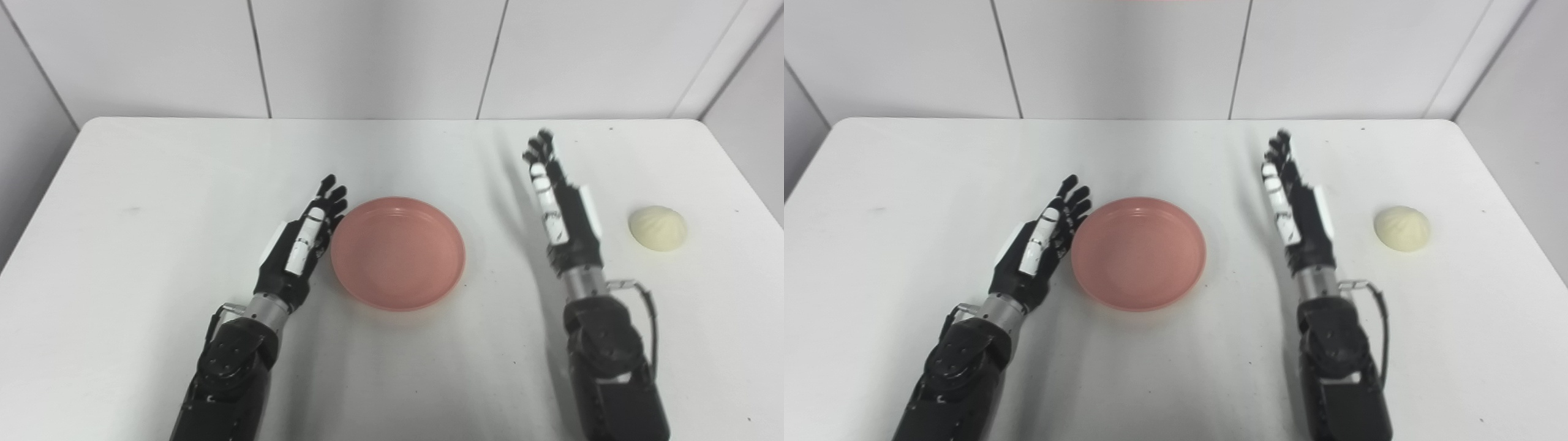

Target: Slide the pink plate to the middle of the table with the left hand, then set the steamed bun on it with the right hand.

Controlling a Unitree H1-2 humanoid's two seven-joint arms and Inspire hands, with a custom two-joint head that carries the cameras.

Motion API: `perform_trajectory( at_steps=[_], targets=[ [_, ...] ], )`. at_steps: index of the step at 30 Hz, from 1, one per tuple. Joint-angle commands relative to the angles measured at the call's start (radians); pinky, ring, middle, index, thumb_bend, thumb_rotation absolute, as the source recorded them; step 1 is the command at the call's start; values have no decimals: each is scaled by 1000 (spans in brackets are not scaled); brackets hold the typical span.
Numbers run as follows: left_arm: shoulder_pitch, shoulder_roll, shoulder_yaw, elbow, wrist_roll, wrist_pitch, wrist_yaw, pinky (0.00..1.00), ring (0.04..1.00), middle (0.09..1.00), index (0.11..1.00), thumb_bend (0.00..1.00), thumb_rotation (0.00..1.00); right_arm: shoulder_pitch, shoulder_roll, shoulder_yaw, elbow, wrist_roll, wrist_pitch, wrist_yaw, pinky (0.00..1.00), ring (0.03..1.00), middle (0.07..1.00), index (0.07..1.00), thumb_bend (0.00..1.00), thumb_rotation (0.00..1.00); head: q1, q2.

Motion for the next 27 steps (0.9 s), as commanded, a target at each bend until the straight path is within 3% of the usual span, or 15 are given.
perform_trajectory(
  at_steps=[1, 4, 9, 13, 14, 18, 22, 27],
  targets=[
    [9, 14, 16, -3, -10, 16, -4, 1000, 982, 980, 997, 352, 1000, -41, -30, -9, -59, -27, 4, -5, 911, 884, 941, 1000, 594, 921, -4, -1],
    [9, 19, 27, 6, -21, 10, -12, 1000, 977, 977, 995, 353, 1000, -51, -75, -17, -104, -92, 29, -10, 857, 881, 951, 1000, 614, 921, -34, -9],
    [9, 31, 39, 7, -34, 13, -28, 986, 968, 973, 993, 360, 1000, -69, -146, -40, -168, -235, 63, -27, 718, 772, 922, 982, 665, 905, -65, -15],
    [6, 38, 45, 15, -41, 11, -32, 987, 964, 968, 989, 362, 1000, -83, -212, -56, -218, -313, 140, 5, 712, 745, 918, 981, 737, 882, -92, -19],
    [6, 39, 47, 16, -41, 12, -33, 989, 963, 966, 987, 363, 1000, -85, -227, -59, -228, -323, 160, 14, 691, 747, 917, 977, 752, 824, -92, -19],
    [5, 47, 49, 15, -42, 18, -36, 987, 964, 963, 985, 377, 1000, -88, -295, -71, -256, -379, 233, 50, 625, 733, 881, 958, 799, 749, -112, -20],
    [1, 53, 54, 14, -48, 29, -40, 989, 962, 959, 983, 384, 1000, -91, -379, -76, -247, -420, 279, 102, 651, 750, 840, 947, 847, 712, -129, -15],
    [-7, 63, 69, 25, -71, 29, -50, 1000, 971, 961, 983, 380, 1000, -82, -474, -82, -213, -423, 327, 185, 623, 745, 873, 922, 853, 569, -158, -19]
  ],
)
